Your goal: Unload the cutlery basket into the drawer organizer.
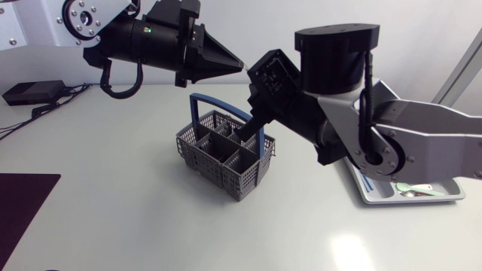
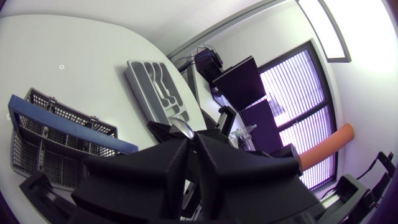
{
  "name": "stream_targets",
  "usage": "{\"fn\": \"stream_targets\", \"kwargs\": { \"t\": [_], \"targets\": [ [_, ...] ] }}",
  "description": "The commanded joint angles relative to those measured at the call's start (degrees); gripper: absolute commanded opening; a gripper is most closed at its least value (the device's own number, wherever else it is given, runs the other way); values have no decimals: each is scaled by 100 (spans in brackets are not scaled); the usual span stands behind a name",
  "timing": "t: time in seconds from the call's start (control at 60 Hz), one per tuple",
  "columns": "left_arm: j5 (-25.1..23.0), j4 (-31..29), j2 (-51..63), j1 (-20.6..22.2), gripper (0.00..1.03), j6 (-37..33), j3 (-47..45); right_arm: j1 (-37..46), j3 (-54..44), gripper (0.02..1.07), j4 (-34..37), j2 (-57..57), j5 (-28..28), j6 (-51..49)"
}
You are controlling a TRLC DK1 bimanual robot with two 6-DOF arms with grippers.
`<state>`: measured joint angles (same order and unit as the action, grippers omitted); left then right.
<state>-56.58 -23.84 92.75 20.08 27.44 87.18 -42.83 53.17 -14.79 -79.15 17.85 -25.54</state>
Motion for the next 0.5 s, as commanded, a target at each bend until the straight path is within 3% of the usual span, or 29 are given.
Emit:
{"fn": "stream_targets", "kwargs": {
  "t": [0.0, 0.133, 0.183, 0.367, 0.483],
  "targets": [
    [-82, 98, 59, 32, 40, 191, 186, 82, 62, 8, 81, -91, 8, 23],
    [-99, 186, 94, 58, 62, 191, 432, 82, 9, 8, 178, -65, -62, 23],
    [-90, 327, 94, 58, 65, 209, 511, 82, 1, 8, 257, -30, -106, 23],
    [-20, 582, 85, -179, 69, 218, 634, 214, -96, 8, 758, 366, -431, 23],
    [261, 599, 50, -434, 69, -37, 608, 556, -289, 8, 1206, 761, -1011, -21]
  ]
}}
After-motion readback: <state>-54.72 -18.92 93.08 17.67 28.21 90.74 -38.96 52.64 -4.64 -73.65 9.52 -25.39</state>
